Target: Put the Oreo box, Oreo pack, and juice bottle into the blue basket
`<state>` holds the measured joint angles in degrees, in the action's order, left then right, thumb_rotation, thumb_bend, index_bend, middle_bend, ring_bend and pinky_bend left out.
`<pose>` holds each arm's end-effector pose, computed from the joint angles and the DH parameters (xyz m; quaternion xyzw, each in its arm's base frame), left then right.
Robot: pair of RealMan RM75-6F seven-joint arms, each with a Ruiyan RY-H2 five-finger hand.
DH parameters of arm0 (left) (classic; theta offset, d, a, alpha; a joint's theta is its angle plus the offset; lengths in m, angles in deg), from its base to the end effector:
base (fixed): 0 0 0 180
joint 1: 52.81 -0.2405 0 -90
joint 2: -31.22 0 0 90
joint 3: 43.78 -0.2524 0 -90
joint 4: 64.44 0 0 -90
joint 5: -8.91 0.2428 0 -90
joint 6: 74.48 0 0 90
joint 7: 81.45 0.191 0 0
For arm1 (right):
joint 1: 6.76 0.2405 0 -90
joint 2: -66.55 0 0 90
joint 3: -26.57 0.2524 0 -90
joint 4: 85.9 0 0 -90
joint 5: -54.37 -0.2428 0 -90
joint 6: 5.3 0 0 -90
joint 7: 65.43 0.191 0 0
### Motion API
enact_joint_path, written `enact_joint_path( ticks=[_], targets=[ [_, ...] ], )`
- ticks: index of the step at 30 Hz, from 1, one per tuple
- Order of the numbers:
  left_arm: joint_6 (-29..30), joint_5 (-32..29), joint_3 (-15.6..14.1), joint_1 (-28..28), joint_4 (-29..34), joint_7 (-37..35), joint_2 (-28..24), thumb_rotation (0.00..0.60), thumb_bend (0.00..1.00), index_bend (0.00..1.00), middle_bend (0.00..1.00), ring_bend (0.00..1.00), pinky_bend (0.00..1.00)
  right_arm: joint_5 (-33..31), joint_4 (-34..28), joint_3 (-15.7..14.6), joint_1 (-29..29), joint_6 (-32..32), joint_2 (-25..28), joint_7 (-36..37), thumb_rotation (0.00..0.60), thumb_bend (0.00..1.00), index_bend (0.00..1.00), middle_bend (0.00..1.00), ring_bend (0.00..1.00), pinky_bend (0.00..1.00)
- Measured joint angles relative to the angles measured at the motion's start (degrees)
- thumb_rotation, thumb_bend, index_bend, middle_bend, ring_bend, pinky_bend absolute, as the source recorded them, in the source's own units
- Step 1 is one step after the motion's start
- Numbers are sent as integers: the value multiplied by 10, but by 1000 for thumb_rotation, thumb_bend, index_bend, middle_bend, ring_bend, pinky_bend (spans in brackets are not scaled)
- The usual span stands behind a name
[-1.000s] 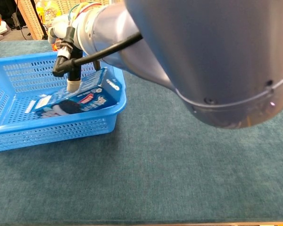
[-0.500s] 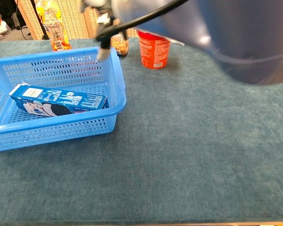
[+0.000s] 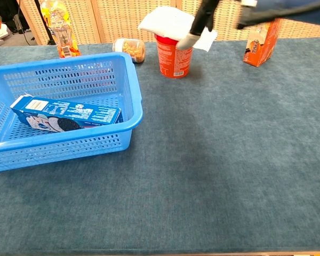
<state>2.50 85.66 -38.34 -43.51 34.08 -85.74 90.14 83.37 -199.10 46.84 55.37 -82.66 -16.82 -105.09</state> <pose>-0.3174 0.2625 0.1390 -0.5601 -0.4567 -0.3891 0.5713 0.0252 -0.3751 0.0015 0.6732 -0.4189 0.4287 0.4331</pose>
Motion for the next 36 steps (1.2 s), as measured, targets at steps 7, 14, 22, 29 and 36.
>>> enact_joint_path(
  ticks=[7,14,22,29,36],
  targets=[
    [1,-1,-2,1,0,24,8,600,285,34,0,0,44,126,-52,-52,-99,-34,43,106,600,234,0,0,0,479],
    [6,-3,-3,1,-3,46,17,600,285,34,0,0,44,253,-60,-111,-191,-86,67,187,600,234,0,0,0,464],
    [17,-4,-3,0,-6,81,28,600,285,34,0,0,44,421,8,-207,-305,-146,82,256,600,234,0,0,0,464],
    [24,1,-7,0,-7,116,42,600,285,34,0,0,44,513,98,-259,-395,-201,77,270,600,234,0,0,0,464],
    [37,8,-9,-2,-11,142,54,600,285,34,0,0,44,547,143,-267,-446,-219,68,324,600,234,0,0,0,464]
  ],
)
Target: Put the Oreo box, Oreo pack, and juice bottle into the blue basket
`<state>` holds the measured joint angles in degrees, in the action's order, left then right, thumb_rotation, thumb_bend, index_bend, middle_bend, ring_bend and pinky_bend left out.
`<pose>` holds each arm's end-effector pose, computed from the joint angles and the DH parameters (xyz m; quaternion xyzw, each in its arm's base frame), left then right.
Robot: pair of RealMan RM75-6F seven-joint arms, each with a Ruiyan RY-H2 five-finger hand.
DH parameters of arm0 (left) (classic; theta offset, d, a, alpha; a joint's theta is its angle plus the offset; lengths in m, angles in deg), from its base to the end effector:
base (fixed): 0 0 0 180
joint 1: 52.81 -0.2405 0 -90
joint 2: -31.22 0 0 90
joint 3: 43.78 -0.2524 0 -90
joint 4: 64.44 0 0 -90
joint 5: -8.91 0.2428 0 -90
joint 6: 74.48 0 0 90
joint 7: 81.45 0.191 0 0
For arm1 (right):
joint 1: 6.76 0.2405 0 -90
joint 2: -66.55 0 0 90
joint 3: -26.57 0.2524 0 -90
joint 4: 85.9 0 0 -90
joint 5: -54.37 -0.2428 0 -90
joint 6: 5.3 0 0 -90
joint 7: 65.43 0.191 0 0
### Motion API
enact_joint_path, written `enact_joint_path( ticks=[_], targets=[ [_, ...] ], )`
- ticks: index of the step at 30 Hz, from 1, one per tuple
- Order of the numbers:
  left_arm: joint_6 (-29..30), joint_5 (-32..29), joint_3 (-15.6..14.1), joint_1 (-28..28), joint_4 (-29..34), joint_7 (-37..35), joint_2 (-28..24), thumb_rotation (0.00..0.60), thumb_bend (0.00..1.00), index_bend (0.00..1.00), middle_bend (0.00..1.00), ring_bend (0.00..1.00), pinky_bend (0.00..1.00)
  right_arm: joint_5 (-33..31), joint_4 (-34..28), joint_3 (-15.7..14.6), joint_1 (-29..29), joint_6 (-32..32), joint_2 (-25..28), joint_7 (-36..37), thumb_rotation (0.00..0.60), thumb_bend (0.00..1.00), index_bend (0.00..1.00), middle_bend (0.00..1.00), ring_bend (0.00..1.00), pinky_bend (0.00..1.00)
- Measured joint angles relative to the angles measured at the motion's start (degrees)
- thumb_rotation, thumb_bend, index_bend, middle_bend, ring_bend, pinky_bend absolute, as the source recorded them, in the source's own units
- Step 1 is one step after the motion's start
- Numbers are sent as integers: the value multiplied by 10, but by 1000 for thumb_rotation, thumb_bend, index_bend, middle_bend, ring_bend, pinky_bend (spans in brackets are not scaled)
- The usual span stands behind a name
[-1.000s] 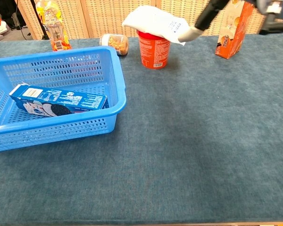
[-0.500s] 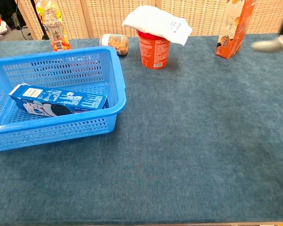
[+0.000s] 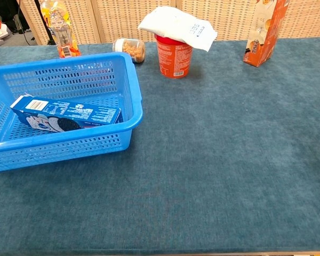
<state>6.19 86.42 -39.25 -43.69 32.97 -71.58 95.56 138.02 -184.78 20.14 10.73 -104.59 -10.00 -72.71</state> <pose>-0.3084 0.2574 0.1164 -0.5955 -0.3929 -0.3483 0.6080 -0.2256 -0.2413 0.0705 0.5713 -0.3777 0.5058 0.5246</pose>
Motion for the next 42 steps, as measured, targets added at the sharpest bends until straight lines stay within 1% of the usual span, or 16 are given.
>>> enact_joint_path(
  ticks=[8,13,25,34,37,42],
  targets=[
    [6,2,-1,-1,-6,21,13,600,285,34,0,0,44,31,30,7,-38,-2,2,48,600,234,0,0,0,464],
    [3,2,-3,0,-9,33,21,600,285,34,0,0,44,38,29,22,-48,6,9,58,600,234,0,0,0,464],
    [10,2,-1,-2,-8,37,24,600,286,34,0,0,44,46,33,47,-63,35,9,65,600,234,0,0,0,464],
    [16,8,-2,-5,-1,34,19,600,285,34,0,0,44,56,26,58,-73,46,11,60,600,234,0,0,0,464],
    [11,5,-1,-4,5,28,17,600,285,34,0,0,44,55,23,62,-76,50,12,62,600,234,0,0,0,464],
    [-16,-12,6,7,12,19,10,600,282,34,0,0,44,54,24,67,-79,59,13,66,600,234,0,0,0,464]
  ],
)
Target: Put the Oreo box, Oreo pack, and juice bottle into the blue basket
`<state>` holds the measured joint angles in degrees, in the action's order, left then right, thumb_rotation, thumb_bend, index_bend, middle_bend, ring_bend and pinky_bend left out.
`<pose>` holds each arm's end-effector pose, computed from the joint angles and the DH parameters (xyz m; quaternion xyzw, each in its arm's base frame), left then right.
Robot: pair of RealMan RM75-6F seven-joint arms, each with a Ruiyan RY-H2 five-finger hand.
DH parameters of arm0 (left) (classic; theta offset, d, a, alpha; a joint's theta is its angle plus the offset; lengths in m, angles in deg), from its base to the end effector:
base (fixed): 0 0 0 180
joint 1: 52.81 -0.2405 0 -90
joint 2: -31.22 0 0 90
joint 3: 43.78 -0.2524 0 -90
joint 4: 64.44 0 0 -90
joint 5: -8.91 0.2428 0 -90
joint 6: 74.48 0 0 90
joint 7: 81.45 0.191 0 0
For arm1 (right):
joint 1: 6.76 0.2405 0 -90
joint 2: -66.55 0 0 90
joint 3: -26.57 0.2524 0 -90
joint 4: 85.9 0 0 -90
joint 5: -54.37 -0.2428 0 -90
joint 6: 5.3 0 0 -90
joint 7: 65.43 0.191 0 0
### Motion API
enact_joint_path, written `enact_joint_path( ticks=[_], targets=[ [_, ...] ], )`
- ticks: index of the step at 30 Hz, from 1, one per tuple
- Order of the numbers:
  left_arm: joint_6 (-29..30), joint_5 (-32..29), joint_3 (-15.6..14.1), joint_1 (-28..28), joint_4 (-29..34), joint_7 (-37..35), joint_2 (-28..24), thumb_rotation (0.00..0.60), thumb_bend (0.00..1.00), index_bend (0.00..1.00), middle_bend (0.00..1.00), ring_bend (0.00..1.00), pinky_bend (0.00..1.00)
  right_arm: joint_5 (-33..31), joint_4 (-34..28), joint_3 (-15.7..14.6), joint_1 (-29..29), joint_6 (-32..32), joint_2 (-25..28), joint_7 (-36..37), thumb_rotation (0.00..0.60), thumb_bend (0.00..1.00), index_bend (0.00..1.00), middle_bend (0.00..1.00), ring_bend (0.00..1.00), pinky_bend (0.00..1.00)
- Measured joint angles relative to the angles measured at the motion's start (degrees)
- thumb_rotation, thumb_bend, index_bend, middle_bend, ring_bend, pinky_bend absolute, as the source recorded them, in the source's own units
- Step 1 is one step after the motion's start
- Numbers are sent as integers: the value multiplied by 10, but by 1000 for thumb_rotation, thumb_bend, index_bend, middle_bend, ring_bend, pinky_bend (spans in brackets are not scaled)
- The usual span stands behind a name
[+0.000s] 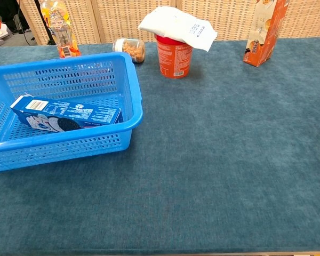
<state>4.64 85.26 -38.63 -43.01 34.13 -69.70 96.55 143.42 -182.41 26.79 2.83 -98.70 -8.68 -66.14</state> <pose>-0.3017 0.2621 0.1061 -0.5983 -0.4016 -0.3450 0.6014 -0.2444 -0.2355 0.0769 0.5538 -0.4011 0.5169 0.5150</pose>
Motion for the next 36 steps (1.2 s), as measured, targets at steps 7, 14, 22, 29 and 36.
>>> enact_joint_path(
  ticks=[7,14,22,29,36],
  targets=[
    [-58,-46,29,37,7,-3,-15,600,281,34,0,0,44,-5,3,10,-3,11,0,12,600,234,0,0,0,464],
    [-153,-110,65,98,12,-9,-43,600,282,61,0,0,44,-15,9,19,-6,22,2,32,600,234,0,0,0,464],
    [-229,-186,102,178,4,37,-72,600,280,137,0,0,44,-27,17,29,-8,35,5,63,600,234,0,0,0,464],
    [-308,-292,121,254,-22,73,-80,600,279,194,0,0,44,-41,22,41,-12,44,11,99,600,234,0,0,0,464],
    [-399,-444,107,352,-64,115,-82,600,281,203,0,0,44,-47,28,49,-15,53,15,117,600,234,0,0,0,464]
  ],
)
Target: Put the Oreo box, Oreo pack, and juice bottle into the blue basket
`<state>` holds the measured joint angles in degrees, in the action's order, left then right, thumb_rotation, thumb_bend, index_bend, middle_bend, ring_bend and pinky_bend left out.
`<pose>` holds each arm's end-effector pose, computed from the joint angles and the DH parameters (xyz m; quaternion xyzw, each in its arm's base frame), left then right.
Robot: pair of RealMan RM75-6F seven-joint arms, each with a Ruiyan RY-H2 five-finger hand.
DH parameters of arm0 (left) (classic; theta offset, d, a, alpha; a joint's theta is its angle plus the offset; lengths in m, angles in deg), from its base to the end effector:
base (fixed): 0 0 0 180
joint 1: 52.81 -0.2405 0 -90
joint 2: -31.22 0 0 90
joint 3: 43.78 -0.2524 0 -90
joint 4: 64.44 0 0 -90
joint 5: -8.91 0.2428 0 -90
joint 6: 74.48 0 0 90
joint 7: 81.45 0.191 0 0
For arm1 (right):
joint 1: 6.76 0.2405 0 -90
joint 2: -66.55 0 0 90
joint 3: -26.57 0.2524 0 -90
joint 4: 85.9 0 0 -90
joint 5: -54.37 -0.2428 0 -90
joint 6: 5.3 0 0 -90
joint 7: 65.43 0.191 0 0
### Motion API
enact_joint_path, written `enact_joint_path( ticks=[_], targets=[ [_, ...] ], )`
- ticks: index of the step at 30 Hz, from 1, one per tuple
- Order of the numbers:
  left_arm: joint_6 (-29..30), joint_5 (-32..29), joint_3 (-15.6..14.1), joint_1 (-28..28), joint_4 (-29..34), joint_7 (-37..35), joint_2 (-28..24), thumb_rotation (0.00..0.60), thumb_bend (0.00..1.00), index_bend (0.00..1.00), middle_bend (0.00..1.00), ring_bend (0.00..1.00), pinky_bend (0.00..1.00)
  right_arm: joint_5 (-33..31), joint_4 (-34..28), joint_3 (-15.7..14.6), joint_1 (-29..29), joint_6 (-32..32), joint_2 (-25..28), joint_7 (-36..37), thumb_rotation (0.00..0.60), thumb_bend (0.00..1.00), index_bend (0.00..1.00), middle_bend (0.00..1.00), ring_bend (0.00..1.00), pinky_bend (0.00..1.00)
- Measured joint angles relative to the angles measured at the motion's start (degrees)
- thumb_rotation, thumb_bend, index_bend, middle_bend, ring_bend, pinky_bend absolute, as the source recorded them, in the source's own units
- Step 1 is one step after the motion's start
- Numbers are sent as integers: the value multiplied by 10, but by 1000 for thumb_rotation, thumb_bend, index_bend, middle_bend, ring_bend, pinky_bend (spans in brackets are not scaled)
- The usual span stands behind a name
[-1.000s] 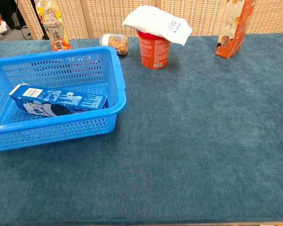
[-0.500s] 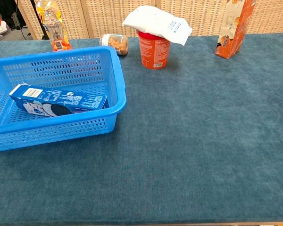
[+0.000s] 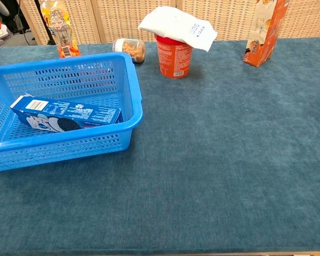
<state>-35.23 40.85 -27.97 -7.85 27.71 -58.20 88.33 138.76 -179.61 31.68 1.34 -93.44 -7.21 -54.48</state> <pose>-0.2219 0.4603 0.1213 -0.6456 -0.4774 -0.2582 0.5373 -0.2767 -0.2530 0.0893 0.5003 -0.4608 0.5298 0.5066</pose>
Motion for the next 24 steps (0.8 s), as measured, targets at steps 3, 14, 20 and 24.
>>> enact_joint_path(
  ticks=[3,14,20,24],
  targets=[
    [-24,-50,-18,44,-28,20,5,600,282,205,0,0,44,-3,2,3,-1,3,1,5,600,234,0,0,0,464],
    [-107,-184,-103,155,-124,46,36,600,288,244,0,0,44,-14,13,11,-3,20,0,23,600,234,0,0,0,464],
    [-119,-211,-143,193,-167,37,61,600,290,255,0,0,44,-15,15,13,-4,24,0,26,600,234,0,0,0,464],
    [-124,-218,-155,205,-188,28,72,600,291,255,0,0,44,-17,16,14,-4,27,-1,27,600,234,0,0,0,464]
  ],
)
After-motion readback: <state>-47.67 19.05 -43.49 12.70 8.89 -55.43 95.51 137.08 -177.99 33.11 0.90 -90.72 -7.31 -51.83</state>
